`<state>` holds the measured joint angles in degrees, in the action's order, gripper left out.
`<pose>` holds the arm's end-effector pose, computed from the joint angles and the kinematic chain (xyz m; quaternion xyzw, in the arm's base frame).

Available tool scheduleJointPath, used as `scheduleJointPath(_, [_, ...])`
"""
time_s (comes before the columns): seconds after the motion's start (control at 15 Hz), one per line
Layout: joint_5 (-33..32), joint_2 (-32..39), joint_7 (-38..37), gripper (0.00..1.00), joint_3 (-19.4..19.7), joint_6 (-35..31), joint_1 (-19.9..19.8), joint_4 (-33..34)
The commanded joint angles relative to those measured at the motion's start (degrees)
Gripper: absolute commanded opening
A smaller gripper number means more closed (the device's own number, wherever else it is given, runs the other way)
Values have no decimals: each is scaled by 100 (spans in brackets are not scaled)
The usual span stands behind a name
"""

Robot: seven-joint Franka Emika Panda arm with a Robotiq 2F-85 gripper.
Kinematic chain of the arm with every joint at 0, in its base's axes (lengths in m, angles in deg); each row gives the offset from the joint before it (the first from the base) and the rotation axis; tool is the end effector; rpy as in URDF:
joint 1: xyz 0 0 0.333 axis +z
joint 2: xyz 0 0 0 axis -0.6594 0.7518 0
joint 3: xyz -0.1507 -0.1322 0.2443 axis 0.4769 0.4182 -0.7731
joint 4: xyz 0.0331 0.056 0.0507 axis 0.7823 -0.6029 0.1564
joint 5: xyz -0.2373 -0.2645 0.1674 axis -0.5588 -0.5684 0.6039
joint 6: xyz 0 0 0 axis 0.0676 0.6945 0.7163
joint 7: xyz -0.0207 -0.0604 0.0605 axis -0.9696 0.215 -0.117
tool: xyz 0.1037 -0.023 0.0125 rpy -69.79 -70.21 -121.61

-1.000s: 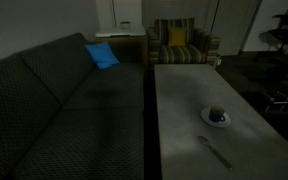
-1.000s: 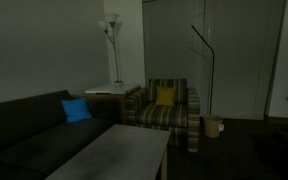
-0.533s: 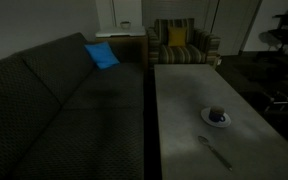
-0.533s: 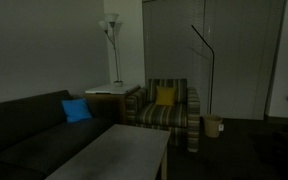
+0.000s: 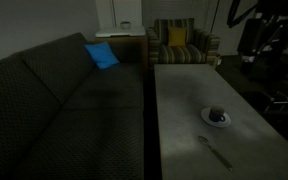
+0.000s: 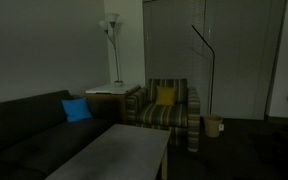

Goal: Move the spoon to the right

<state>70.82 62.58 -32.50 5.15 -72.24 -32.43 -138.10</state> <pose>0.5265 0.1721 0.1991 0.9891 0.1393 -0.0470 0.0005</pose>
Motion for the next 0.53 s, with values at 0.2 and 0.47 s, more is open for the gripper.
scheduleJointPath(0.2, [29, 1524, 77, 100, 163, 341, 223, 1282])
scheduleJointPath(0.47, [129, 1697, 49, 100, 162, 295, 206, 1253])
